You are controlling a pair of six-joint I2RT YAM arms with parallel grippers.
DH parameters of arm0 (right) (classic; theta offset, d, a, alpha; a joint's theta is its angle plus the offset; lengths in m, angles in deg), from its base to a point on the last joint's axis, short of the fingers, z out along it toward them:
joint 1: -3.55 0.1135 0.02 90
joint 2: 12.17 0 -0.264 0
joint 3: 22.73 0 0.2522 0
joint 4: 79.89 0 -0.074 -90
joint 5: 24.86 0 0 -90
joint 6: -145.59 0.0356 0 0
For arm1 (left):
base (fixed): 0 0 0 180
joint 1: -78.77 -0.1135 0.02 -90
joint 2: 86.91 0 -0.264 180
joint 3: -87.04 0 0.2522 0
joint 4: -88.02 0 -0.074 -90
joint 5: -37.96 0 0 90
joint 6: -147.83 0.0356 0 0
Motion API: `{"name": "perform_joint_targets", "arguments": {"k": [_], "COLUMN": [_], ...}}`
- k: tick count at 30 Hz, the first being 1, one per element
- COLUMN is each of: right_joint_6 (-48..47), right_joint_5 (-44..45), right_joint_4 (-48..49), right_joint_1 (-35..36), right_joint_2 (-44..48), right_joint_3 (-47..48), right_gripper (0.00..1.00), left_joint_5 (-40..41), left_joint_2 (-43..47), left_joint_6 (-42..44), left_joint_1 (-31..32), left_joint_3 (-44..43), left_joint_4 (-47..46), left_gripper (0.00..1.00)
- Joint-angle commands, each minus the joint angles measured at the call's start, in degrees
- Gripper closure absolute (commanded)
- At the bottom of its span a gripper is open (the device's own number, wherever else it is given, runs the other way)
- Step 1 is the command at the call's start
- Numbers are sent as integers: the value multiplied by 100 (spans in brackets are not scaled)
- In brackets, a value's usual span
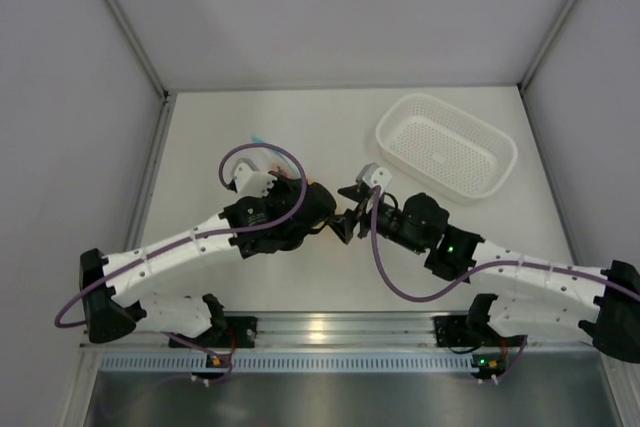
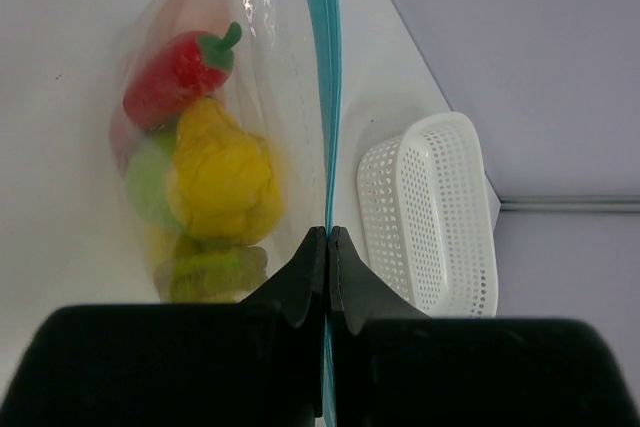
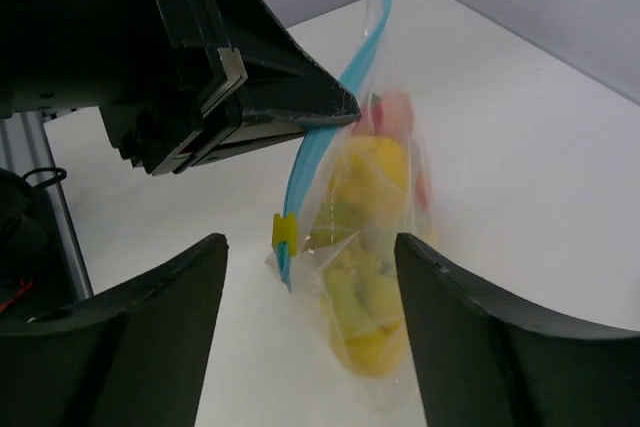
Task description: Open the zip-top bag and remove the fake food
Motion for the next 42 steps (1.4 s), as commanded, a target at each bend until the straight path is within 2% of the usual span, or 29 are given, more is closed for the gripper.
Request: {"name": "perform_joint_targets", "arguments": {"k": [1,2,3,5,8,12,13,21,26,32,33,36,38,42], "right_joint_6": [-90,-334,-424,-468,-503,-574,-583,-697,-723,-758,-758,-793,-837,-899], "right_joint_5": [82,47,-23,-41,-59,116,152,99,-50,-59,-76,-147,-165,-103], "right_joint_4": [890,881,846,776,828,1179,1241,1320,1434,1373,1373,1286,1224,1110], "right_joint_1": [110,110,119,119,110,119,110,110,119,119,110,110,110,110], "right_joint_2": [-266,-328,-425,-496,-505,-443,-461,-645,-601,-610,-610,-601,-593,-479], "right_joint_3": [93,120,164,182,86,-222,-292,-144,-117,-29,-3,41,85,33], "right_gripper": [35,41,52,57,54,41,42,67,61,76,81,84,99,100], "left_joint_5": [-14,-23,12,56,127,153,136,109,83,83,91,92,83,-5], "left_joint_2": [130,139,165,201,280,332,324,306,262,245,245,184,104,16], "left_joint_6": [-198,-163,-163,-163,-163,-180,-189,-180,-172,-119,-102,30,302,522], "left_joint_1": [6,6,6,6,6,6,6,6,6,6,6,6,6,6], "left_joint_3": [-144,-153,-145,-136,-92,-66,-66,-57,-65,-83,-83,-135,-241,-303], "left_joint_4": [-110,-110,-101,-101,-101,-101,-101,-101,-92,-101,-92,-101,-101,-101], "left_gripper": [100,100,100,100,100,100,100,100,100,100,100,100,100,98]}}
